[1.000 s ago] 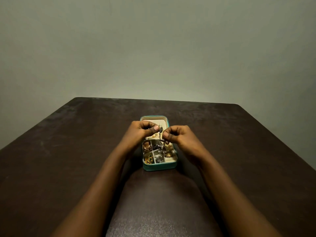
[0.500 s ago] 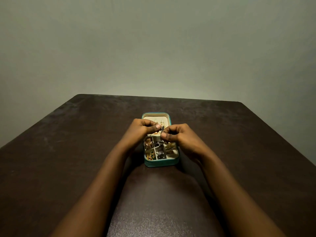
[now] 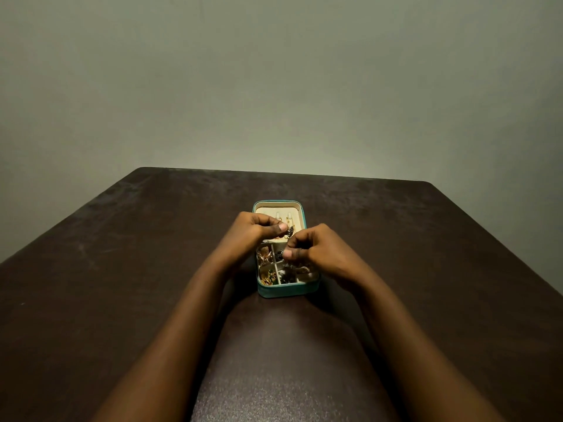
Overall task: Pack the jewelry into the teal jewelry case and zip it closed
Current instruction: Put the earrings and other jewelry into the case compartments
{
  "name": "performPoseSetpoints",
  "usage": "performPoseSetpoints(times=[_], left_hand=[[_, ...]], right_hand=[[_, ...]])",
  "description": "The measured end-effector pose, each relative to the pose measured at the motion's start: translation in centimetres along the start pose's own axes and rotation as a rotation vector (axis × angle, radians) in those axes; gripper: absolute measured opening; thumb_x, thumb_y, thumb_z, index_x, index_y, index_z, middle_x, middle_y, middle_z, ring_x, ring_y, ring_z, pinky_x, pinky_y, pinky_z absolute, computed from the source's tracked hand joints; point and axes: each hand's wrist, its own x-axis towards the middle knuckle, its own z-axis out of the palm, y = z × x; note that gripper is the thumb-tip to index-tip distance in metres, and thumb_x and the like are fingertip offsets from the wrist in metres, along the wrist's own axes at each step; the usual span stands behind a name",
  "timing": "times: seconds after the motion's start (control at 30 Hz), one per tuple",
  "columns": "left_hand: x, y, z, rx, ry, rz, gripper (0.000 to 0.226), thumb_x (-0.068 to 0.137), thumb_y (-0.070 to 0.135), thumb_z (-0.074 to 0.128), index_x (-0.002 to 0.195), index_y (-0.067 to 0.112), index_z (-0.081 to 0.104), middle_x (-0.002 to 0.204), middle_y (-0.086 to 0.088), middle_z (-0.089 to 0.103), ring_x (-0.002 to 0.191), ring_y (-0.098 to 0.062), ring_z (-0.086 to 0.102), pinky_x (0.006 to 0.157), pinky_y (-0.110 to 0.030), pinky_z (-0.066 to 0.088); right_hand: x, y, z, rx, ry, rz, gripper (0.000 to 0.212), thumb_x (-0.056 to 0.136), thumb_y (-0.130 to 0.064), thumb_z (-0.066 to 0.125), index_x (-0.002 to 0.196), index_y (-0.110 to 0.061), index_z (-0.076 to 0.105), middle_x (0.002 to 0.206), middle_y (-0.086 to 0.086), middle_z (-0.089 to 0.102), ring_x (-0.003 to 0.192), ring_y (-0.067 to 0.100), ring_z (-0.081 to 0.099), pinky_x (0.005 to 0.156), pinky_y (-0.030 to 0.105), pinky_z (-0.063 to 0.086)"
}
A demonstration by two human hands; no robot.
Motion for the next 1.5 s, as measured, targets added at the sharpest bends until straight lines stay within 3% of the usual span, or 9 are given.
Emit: performPoseSetpoints(times=[0.1, 0.33, 0.53, 0.7, 0.93, 1.07, 1.2, 1.33, 1.5], left_hand=[[0.0, 0.0, -0.1, 0.003, 0.003, 0.004, 0.015, 0.085, 0.003, 0.061, 0.072, 0.007, 0.067, 0.077, -0.006, 0.069, 0.075, -0.012, 0.065, 0.077, -0.023, 0.052], [0.1, 0.0, -0.1, 0.013, -0.002, -0.009, 0.011, 0.085, 0.004, 0.062, 0.075, 0.004, 0.068, 0.080, -0.007, 0.070, 0.078, -0.013, 0.065, 0.080, -0.026, 0.051], [0.0, 0.0, -0.1, 0.040, -0.006, -0.061, 0.006, 0.082, 0.000, 0.063, 0.081, -0.003, 0.069, 0.085, -0.012, 0.070, 0.078, -0.015, 0.066, 0.071, -0.017, 0.054], [0.0, 0.2, -0.1, 0.098, -0.041, -0.073, 0.005, 0.081, 0.002, 0.066, 0.081, 0.001, 0.070, 0.087, -0.010, 0.071, 0.077, -0.008, 0.067, 0.068, -0.010, 0.052], [-0.1, 0.1, -0.2, 0.206, -0.101, -0.110, 0.005, 0.081, 0.002, 0.067, 0.082, 0.001, 0.071, 0.085, -0.006, 0.071, 0.084, -0.008, 0.064, 0.081, -0.018, 0.046], [-0.1, 0.1, -0.2, 0.240, -0.118, -0.119, 0.005, 0.081, 0.004, 0.067, 0.082, 0.003, 0.072, 0.086, -0.004, 0.071, 0.089, -0.009, 0.063, 0.089, -0.025, 0.047], [0.1, -0.4, -0.4, 0.336, -0.073, -0.128, 0.003, 0.079, 0.011, 0.072, 0.078, 0.012, 0.074, 0.091, -0.004, 0.073, 0.099, -0.015, 0.063, 0.099, -0.039, 0.046], [0.4, -0.8, -0.7, 0.446, -0.074, -0.143, 0.014, 0.074, 0.022, 0.077, 0.061, 0.026, 0.074, 0.082, 0.008, 0.072, 0.100, -0.013, 0.062, 0.100, -0.044, 0.044], [0.6, -0.8, -0.8, 0.578, -0.113, -0.140, 0.012, 0.073, 0.026, 0.078, 0.062, 0.028, 0.073, 0.075, 0.017, 0.067, 0.102, -0.012, 0.058, 0.099, -0.041, 0.042]], right_hand=[[0.2, 0.0, 0.2, -0.123, 0.000, 0.001, 0.003, 0.081, -0.013, 0.070, 0.078, -0.014, 0.071, 0.080, 0.005, 0.069, 0.077, 0.015, 0.064, 0.075, 0.033, 0.054], [0.3, 0.1, 0.3, -0.382, 0.003, -0.005, 0.019, 0.078, -0.021, 0.073, 0.096, -0.014, 0.075, 0.102, 0.004, 0.070, 0.088, 0.011, 0.059, 0.074, 0.025, 0.048], [0.5, 0.4, -0.6, -0.114, 0.110, 0.059, 0.015, 0.078, -0.006, 0.071, 0.093, -0.006, 0.075, 0.091, 0.010, 0.071, 0.088, 0.022, 0.065, 0.086, 0.041, 0.055], [0.5, 0.7, -1.7, 0.021, 0.313, 0.126, 0.013, 0.082, -0.004, 0.067, 0.092, 0.000, 0.072, 0.094, 0.012, 0.071, 0.086, 0.013, 0.061, 0.076, 0.028, 0.048], [0.7, 1.0, -2.1, 0.136, 0.412, 0.187, 0.012, 0.082, 0.001, 0.063, 0.091, 0.003, 0.071, 0.093, 0.015, 0.070, 0.082, 0.011, 0.057, 0.079, 0.027, 0.045], [0.6, 0.9, -2.1, 0.159, 0.405, 0.194, 0.013, 0.083, 0.001, 0.063, 0.093, 0.004, 0.071, 0.091, 0.012, 0.068, 0.077, 0.007, 0.056, 0.064, 0.016, 0.043], [0.6, 0.8, -2.2, 0.169, 0.410, 0.192, 0.014, 0.083, 0.001, 0.063, 0.094, 0.005, 0.070, 0.095, 0.015, 0.069, 0.076, 0.007, 0.055, 0.064, 0.013, 0.042], [0.5, 0.7, -2.1, 0.155, 0.399, 0.193, 0.015, 0.083, 0.000, 0.063, 0.095, 0.003, 0.070, 0.097, 0.014, 0.070, 0.075, 0.004, 0.055, 0.063, 0.012, 0.041], [0.3, 0.5, -2.2, 0.149, 0.392, 0.189, 0.017, 0.084, -0.001, 0.062, 0.099, 0.003, 0.069, 0.101, 0.014, 0.069, 0.071, 0.000, 0.053, 0.058, 0.010, 0.037]])
